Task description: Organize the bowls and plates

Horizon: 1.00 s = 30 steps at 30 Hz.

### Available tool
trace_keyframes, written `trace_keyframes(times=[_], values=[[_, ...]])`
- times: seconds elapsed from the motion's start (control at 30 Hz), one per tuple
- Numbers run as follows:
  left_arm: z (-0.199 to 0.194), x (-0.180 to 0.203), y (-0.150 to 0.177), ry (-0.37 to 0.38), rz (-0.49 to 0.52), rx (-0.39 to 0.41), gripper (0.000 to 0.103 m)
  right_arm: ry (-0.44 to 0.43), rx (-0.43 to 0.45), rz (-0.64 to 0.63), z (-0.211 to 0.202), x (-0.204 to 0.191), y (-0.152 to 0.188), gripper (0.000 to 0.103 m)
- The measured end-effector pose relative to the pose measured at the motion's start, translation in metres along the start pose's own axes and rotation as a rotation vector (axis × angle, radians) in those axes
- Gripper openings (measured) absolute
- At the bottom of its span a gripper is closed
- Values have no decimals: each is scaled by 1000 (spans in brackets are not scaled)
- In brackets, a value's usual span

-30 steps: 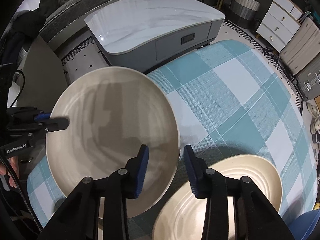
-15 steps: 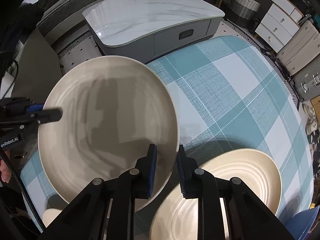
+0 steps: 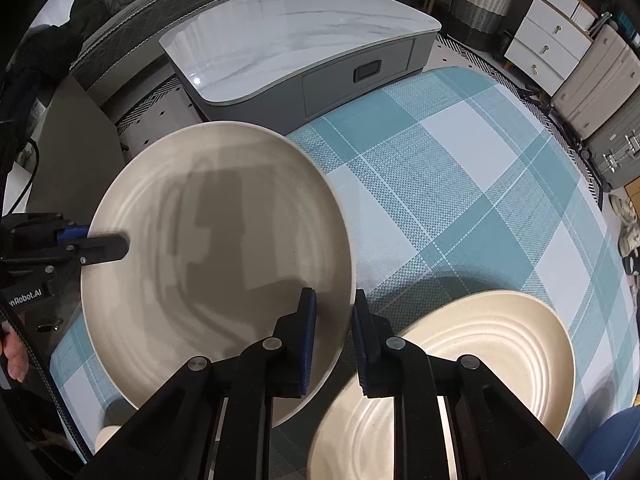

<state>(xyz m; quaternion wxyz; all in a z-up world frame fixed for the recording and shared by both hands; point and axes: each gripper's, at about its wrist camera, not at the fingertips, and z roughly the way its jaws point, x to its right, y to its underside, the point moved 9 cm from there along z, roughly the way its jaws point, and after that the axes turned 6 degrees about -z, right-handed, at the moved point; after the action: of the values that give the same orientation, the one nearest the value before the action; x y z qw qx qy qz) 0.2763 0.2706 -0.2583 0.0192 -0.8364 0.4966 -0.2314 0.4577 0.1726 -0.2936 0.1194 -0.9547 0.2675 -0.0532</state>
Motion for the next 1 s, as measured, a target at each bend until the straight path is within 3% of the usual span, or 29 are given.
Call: trace_keyframes(times=[0.23,0.37,0.77,1.0], values=[[0,1,1,-2,-4,1,18,26,16,-38,0,-2,0,19],[-1,-2,0,-31,-10,13,25,23,26,-13,-1,-1,1,19],[-1,1,4,-67,11,-25,22,42,18,56,-5,0,1,13],[-4,-2,2,-74,15,-32,15,22,16,94,-6,1,1,11]])
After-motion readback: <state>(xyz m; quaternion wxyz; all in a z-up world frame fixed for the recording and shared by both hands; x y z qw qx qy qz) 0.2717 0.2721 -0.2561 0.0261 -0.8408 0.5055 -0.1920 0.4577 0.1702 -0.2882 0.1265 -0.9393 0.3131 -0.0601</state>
